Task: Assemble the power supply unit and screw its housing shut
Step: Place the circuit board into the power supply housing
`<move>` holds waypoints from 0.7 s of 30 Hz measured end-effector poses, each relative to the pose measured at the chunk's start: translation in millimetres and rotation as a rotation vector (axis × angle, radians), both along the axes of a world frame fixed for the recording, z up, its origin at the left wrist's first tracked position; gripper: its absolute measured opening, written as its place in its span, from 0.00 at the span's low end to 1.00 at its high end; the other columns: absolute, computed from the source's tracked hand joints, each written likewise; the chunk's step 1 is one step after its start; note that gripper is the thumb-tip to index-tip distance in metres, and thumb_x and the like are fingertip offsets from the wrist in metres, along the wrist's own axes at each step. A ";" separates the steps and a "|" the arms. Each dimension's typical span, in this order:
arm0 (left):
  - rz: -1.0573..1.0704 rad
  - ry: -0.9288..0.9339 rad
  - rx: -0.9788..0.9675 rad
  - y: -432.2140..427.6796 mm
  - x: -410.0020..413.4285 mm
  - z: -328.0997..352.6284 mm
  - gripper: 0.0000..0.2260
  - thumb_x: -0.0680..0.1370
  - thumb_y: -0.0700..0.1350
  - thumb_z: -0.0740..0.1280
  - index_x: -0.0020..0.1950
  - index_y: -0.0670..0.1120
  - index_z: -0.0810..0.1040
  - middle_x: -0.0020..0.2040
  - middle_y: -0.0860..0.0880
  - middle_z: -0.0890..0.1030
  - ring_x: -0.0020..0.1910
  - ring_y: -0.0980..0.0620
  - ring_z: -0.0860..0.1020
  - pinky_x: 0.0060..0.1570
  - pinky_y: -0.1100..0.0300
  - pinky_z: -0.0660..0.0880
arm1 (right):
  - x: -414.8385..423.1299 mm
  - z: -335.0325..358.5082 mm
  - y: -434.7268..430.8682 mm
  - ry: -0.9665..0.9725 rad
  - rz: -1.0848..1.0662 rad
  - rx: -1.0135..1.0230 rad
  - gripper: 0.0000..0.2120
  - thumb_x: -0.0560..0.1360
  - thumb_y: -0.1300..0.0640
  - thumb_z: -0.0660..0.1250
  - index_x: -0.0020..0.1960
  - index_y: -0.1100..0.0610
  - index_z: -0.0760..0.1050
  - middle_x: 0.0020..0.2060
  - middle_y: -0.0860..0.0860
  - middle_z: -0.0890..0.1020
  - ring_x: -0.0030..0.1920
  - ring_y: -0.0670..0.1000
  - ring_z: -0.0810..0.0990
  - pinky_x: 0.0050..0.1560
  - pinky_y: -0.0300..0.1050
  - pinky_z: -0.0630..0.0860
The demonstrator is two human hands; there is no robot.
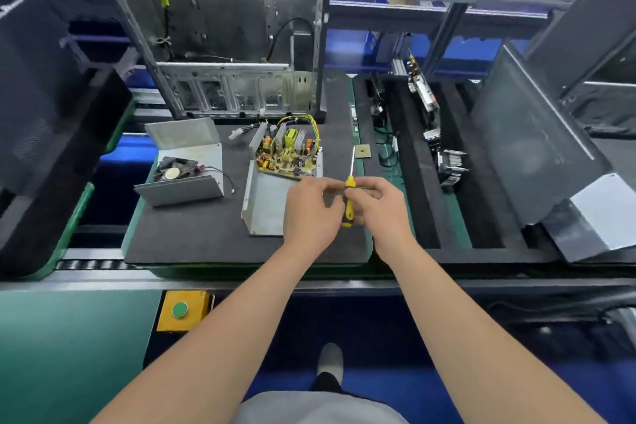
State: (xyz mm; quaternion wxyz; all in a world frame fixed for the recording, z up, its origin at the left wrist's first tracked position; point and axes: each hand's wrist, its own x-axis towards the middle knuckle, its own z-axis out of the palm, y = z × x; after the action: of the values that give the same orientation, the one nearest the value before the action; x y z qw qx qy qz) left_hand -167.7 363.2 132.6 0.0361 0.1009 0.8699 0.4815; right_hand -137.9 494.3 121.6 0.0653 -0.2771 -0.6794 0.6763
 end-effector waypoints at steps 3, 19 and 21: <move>0.039 0.069 -0.202 13.1 -2.8 -10.2 0.08 0.78 0.47 0.71 0.56 0.56 0.86 0.63 0.52 0.75 0.65 0.48 0.71 0.65 0.49 0.69 | -4.1 -13.8 12.8 -0.053 0.005 -0.025 0.09 0.75 0.61 0.76 0.54 0.55 0.82 0.44 0.57 0.87 0.47 0.62 0.87 0.47 0.66 0.85; 0.235 -0.008 0.026 23.7 3.5 -27.3 0.16 0.83 0.35 0.59 0.64 0.52 0.76 0.64 0.54 0.71 0.61 0.58 0.74 0.57 0.62 0.71 | -15.4 -50.2 26.3 -0.293 0.158 0.116 0.05 0.74 0.58 0.77 0.49 0.54 0.83 0.38 0.54 0.86 0.34 0.49 0.83 0.33 0.45 0.83; 0.296 -0.061 0.076 21.8 1.4 -25.6 0.16 0.82 0.35 0.57 0.65 0.51 0.73 0.62 0.54 0.73 0.59 0.55 0.75 0.56 0.61 0.71 | -18.1 -50.4 25.1 -0.295 0.167 0.159 0.05 0.73 0.58 0.77 0.46 0.52 0.82 0.37 0.53 0.86 0.33 0.48 0.84 0.31 0.45 0.83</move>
State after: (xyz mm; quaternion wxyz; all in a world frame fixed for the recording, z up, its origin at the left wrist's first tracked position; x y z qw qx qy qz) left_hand -166.2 385.0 107.0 -0.0129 -0.0420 0.8549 0.5169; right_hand -156.0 519.5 71.2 -0.0699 -0.3099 -0.7535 0.5756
